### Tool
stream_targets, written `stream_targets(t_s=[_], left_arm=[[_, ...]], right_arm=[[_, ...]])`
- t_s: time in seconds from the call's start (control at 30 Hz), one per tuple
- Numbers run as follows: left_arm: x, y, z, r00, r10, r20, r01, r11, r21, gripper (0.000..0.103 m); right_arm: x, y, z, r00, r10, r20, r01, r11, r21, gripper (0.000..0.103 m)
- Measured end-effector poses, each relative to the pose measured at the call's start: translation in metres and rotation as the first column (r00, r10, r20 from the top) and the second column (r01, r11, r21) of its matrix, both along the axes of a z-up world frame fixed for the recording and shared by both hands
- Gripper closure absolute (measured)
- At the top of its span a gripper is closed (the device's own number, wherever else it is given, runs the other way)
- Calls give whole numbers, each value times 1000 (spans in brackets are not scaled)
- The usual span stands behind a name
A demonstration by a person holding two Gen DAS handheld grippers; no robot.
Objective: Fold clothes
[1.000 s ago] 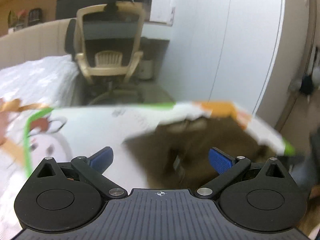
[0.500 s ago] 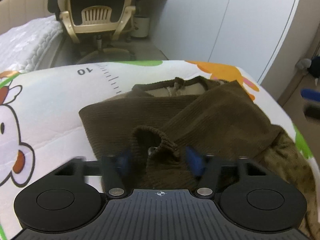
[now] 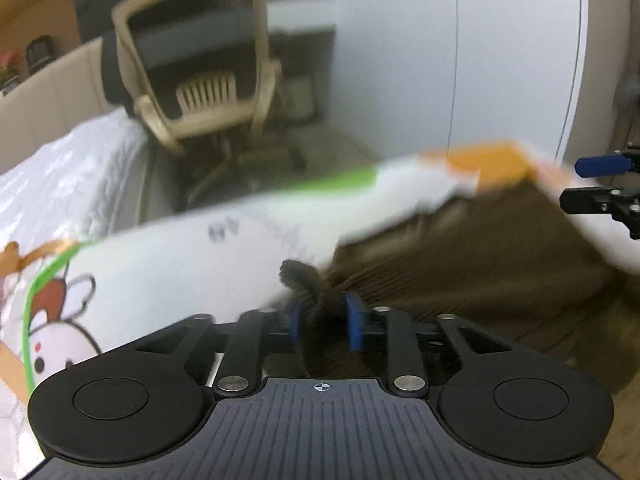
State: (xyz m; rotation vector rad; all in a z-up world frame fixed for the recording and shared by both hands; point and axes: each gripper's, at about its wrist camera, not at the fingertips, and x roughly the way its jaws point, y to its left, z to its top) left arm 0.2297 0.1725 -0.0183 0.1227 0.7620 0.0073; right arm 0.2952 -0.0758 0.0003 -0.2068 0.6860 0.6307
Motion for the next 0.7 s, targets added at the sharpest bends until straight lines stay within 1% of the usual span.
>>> stream_targets(t_s=[0.03, 0.07, 0.1, 0.13, 0.17, 0.2, 0.23, 0.27, 0.3, 0.33, 0.4, 0.43, 0.47, 0.5, 0.53, 0.57, 0.6, 0.63, 0.67, 0.7], left_arm=[[-3, 5, -2, 1000, 3, 1, -3, 1000, -25, 49], [-8, 13, 2, 1000, 13, 7, -12, 996, -89, 30], [-13, 26, 8, 999, 36, 3, -34, 982, -185, 19], [-18, 41, 15, 998, 63, -7, -62, 955, -291, 7], [-19, 55, 19, 996, 84, -29, -89, 921, -379, 8], [-17, 67, 22, 993, 100, -58, -115, 883, -454, 8], [-16, 79, 25, 990, 114, -88, -143, 839, -525, 8], [-11, 88, 24, 984, 132, -119, -177, 805, -567, 8], [-3, 92, 20, 977, 148, -153, -210, 788, -579, 8], [5, 91, 13, 970, 161, -181, -237, 786, -572, 8], [18, 84, -6, 956, 185, -227, -282, 793, -540, 8], [23, 81, -15, 951, 190, -245, -296, 790, -537, 8], [24, 77, -20, 953, 204, -226, -296, 790, -537, 5], [23, 72, -20, 959, 207, -192, -279, 797, -535, 5], [24, 67, -20, 964, 199, -176, -264, 799, -541, 5], [27, 62, -22, 967, 192, -169, -254, 795, -551, 5], [29, 56, -23, 971, 186, -151, -239, 806, -541, 6], [30, 48, -23, 978, 169, -124, -209, 837, -506, 18], [31, 41, -20, 984, 143, -103, -175, 867, -467, 59], [30, 39, -16, 990, 110, -91, -140, 881, -453, 73]], right_arm=[[4, -1, -9, 999, -8, -32, 8, 1000, -10, 41], [6, -7, -9, 999, -7, -51, 8, 1000, 6, 41], [7, -13, -8, 998, -5, -68, 7, 1000, 26, 43], [9, -21, 0, 998, -5, -70, 8, 999, 46, 51], [14, -29, 10, 997, -22, -72, 27, 997, 69, 60], [19, -37, 19, 996, -42, -74, 48, 995, 92, 61], [24, -44, 28, 995, -61, -77, 70, 991, 115, 61], [35, -49, 32, 991, -86, -103, 100, 985, 143, 61], [46, -51, 31, 986, -104, -133, 125, 979, 161, 61], [57, -48, 25, 979, -113, -170, 143, 974, 175, 61], [79, -41, 10, 961, -128, -246, 179, 964, 198, 60], [85, -38, 2, 956, -124, -265, 182, 962, 206, 60], [89, -32, -6, 955, -114, -274, 175, 962, 209, 59], [93, -25, -14, 954, -105, -281, 168, 963, 211, 58], [92, -19, -16, 959, -89, -270, 147, 968, 202, 55], [90, -13, -17, 964, -72, -258, 124, 974, 190, 54], [89, -6, -18, 968, -55, -245, 101, 979, 178, 55], [87, 0, -19, 972, -38, -232, 78, 983, 165, 74], [81, 1, -13, 975, -23, -220, 62, 983, 172, 86], [74, 1, -7, 978, -9, -207, 47, 982, 182, 86]])
